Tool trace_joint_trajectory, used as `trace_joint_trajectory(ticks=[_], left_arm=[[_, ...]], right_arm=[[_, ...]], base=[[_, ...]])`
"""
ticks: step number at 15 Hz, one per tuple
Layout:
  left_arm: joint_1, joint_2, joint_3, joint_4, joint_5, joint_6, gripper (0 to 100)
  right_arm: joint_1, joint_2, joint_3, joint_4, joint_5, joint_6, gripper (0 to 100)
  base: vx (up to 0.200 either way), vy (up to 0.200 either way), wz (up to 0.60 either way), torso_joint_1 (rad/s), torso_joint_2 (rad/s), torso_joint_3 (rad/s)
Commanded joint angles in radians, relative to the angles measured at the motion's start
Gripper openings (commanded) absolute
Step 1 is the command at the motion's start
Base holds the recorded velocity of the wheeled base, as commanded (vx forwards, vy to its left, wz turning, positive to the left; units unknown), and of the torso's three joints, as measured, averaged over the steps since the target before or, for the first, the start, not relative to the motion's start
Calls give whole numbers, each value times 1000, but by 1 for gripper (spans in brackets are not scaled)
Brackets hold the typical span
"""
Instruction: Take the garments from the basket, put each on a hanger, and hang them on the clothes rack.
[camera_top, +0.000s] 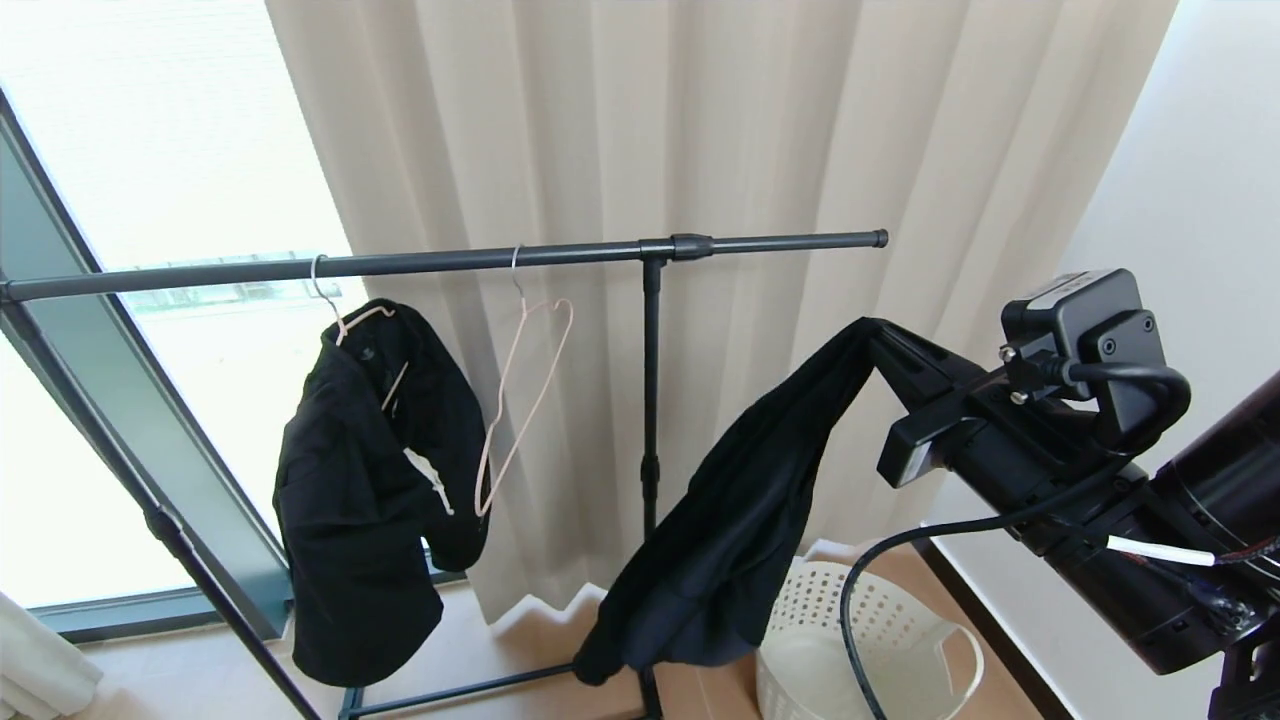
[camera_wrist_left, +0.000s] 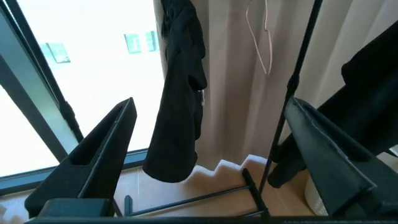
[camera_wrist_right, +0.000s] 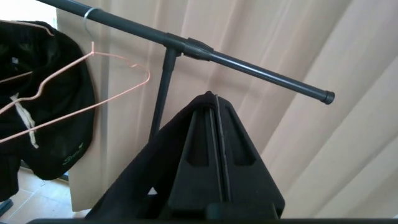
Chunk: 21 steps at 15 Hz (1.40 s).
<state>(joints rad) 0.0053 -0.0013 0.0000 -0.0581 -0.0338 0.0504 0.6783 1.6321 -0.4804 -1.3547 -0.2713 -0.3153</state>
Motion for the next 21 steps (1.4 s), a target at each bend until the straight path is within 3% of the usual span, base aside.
trace_joint_trajectory(ticks=[1,9,12,18,21], left_arm=[[1,1,0,0,0,0,100],[1,1,0,0,0,0,100],[1,1,0,0,0,0,100],[1,1,0,0,2,-1,100],[1,1,0,0,2,0,100]], right_arm=[[0,2,0,2,0,-1,0],[-8,8,-3,2,0,-2,0],[-8,6,-1,2,0,-1,0],[-8,8,-3,2,0,-2,0],[-8,8,-1,0,0,-2,0]], base=[[-200,0,0,-2,2,2],[-25,0,0,1,0,0],[0,0,600,5,-1,-2],[0,0,0,0,0,0],[0,0,600,4,2,1]])
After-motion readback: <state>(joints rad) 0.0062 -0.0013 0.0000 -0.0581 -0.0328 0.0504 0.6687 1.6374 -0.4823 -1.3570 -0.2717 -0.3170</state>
